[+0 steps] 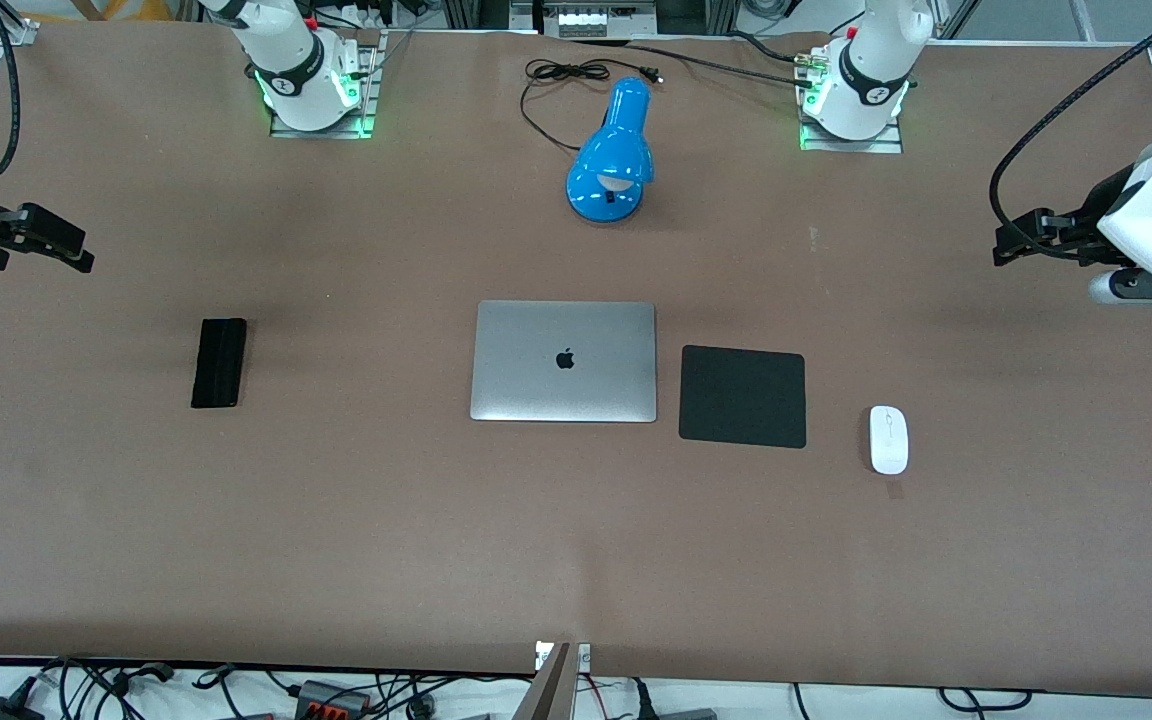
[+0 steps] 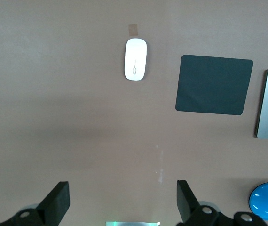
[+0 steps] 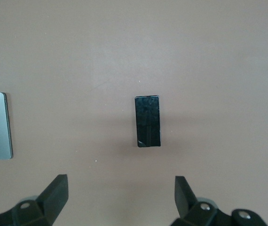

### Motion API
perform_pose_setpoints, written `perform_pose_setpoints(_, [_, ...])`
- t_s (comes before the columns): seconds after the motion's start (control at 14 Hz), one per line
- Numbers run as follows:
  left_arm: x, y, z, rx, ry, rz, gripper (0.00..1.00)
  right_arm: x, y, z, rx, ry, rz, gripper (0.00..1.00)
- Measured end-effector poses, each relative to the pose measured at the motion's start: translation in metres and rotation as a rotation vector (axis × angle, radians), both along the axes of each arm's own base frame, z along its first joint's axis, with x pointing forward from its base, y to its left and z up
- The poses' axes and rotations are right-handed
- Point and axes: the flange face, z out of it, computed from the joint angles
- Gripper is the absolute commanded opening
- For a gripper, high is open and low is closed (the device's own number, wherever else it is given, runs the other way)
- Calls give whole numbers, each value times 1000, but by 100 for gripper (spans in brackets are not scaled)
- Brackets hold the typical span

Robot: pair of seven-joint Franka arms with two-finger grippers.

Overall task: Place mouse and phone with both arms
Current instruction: 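Move the right gripper toward the black phone while the left gripper moves toward the mouse, then lower the right gripper onto the phone while the left gripper lowers onto the mouse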

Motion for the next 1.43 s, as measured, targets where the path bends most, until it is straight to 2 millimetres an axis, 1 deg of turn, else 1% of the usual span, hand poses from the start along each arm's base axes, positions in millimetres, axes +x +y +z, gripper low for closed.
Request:
perform_pose_setpoints(0.43, [0, 0, 0, 0, 0, 0, 100, 0, 0, -1, 0, 2, 0, 100])
perform_pose_setpoints(0.57, [0, 0, 0, 0, 0, 0, 100, 1, 0, -7, 1, 13, 0, 100])
perform_pose_setpoints(0.64, [0, 0, 0, 0, 0, 0, 100, 3, -1, -13, 1, 25, -1, 100])
perform_pose_setpoints(0.71, [0, 0, 0, 0, 0, 0, 100, 6, -1, -23, 2, 41, -2, 100])
perform_pose_setpoints(1.07, [0, 0, 0, 0, 0, 0, 100, 29, -3, -82, 1, 122, -3, 100])
perform_pose_setpoints(1.21, [0, 3, 0, -7, 1, 7, 100, 41, -6, -114, 0, 141, -5, 100])
perform_pose_setpoints(1.29, [1, 7, -2, -24, 3, 19, 100, 47, -8, -134, 0, 154, -8, 100])
perform_pose_setpoints(1.43, [3, 21, -7, -45, 13, 48, 100, 58, -22, -176, -1, 178, -28, 100])
